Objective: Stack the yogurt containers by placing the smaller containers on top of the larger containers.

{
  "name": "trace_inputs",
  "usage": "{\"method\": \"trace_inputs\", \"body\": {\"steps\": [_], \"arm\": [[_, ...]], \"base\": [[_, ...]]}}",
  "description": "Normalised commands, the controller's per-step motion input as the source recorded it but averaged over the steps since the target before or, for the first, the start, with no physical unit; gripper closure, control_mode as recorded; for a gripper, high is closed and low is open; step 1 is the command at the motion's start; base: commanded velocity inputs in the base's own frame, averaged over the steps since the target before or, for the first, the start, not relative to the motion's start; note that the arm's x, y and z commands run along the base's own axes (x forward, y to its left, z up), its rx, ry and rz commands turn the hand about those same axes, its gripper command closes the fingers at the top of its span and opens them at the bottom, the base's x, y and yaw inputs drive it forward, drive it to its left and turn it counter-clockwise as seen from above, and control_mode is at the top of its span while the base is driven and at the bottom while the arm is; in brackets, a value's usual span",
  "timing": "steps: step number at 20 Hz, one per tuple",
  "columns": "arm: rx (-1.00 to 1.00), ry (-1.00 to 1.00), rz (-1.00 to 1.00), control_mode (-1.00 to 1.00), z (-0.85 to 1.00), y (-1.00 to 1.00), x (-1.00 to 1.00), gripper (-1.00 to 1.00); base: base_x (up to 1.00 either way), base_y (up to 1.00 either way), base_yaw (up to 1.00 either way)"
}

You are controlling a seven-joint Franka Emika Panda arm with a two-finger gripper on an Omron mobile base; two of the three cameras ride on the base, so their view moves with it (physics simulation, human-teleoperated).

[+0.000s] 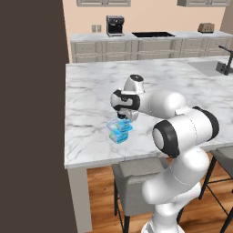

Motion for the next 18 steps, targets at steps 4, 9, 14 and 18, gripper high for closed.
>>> {"method": "trace_inputs", "body": {"steps": [4, 9, 14, 18], "arm": [[0.0, 0.0, 0.0, -1.0, 0.0, 0.0, 0.0, -1.0], [0.0, 0.01, -0.01, -1.0, 0.0, 0.0, -0.03, -1.0], [0.0, 0.04, 0.0, -1.0, 0.06, -0.05, -0.12, -1.0], [0.0, 0.05, 0.0, -1.0, 0.23, -0.13, -0.2, -1.0]], "base": [[0.0, 0.0, 0.0], [0.0, 0.0, 0.0], [0.0, 0.0, 0.0], [0.0, 0.0, 0.0]]}}
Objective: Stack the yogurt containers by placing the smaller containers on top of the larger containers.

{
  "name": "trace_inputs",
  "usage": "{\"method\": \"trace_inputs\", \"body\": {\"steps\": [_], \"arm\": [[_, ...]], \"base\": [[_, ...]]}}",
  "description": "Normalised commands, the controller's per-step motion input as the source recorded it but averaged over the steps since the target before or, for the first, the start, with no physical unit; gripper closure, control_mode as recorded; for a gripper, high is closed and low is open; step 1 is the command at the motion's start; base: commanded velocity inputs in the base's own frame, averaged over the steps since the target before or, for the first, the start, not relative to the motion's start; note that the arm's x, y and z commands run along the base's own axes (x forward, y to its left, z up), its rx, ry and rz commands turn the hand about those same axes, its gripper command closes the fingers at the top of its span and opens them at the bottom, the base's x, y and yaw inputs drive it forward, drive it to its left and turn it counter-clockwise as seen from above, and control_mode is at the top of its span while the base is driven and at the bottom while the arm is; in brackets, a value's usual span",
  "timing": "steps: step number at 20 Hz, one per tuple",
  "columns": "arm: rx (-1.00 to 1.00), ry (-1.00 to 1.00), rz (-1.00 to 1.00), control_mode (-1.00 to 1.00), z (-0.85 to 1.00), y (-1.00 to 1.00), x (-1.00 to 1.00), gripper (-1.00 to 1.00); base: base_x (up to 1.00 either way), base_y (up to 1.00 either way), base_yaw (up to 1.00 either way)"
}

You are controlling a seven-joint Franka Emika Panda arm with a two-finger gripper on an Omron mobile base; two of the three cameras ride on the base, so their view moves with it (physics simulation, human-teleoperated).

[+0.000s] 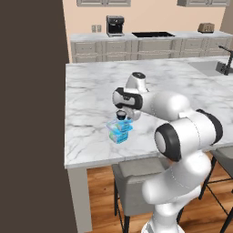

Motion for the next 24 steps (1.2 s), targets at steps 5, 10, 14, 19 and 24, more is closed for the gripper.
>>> {"method": "trace_inputs", "body": {"steps": [5, 10, 14, 19, 24], "arm": [[0.0, 0.04, 0.0, -1.0, 0.21, -0.24, -0.39, -1.0], [0.0, 0.03, 0.0, -1.0, 0.2, -0.31, -0.52, -1.0], [0.01, 0.05, 0.0, -1.0, 0.23, -0.37, -0.56, -1.0], [0.03, 0.04, 0.0, -1.0, 0.26, -0.36, -0.59, -1.0], [0.1, -0.01, 0.0, -1.0, 0.26, -0.45, -0.64, -1.0]], "base": [[0.0, 0.0, 0.0], [0.0, 0.0, 0.0], [0.0, 0.0, 0.0], [0.0, 0.0, 0.0], [0.0, 0.0, 0.0]]}}
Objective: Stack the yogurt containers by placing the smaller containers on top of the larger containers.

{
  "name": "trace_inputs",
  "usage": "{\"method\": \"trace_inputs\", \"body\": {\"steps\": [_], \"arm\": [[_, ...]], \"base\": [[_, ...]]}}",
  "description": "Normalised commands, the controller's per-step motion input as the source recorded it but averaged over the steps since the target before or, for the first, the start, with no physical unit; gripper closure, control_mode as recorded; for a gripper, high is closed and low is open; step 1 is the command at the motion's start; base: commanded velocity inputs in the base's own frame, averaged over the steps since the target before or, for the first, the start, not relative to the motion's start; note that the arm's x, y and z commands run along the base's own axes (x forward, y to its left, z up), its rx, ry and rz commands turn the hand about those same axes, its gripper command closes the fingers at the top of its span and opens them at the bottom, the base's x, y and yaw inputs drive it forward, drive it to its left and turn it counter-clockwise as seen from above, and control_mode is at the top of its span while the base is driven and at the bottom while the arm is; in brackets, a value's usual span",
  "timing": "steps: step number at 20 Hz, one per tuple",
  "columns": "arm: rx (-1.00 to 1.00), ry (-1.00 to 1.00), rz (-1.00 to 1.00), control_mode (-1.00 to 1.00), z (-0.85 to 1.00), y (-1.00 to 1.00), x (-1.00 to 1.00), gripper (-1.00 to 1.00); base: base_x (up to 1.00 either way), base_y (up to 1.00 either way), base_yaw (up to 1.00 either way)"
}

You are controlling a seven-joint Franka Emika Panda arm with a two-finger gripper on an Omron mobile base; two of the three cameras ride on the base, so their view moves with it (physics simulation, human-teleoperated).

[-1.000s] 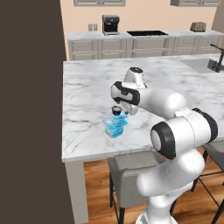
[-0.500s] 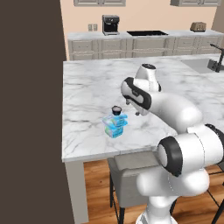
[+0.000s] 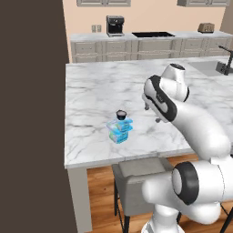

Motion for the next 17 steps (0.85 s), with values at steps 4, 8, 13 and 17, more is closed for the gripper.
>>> {"method": "trace_inputs", "body": {"steps": [4, 8, 13, 17], "arm": [[0.16, -0.06, 0.01, -1.0, 0.34, -0.51, -0.6, -1.0], [0.17, -0.07, 0.04, -1.0, 0.33, -0.56, -0.49, -1.0], [0.13, -0.09, 0.02, -1.0, 0.19, -0.57, -0.38, -1.0], [0.11, -0.08, 0.03, -1.0, 0.11, -0.56, -0.36, -1.0]], "base": [[0.0, 0.0, 0.0], [0.0, 0.0, 0.0], [0.0, 0.0, 0.0], [0.0, 0.0, 0.0]]}}
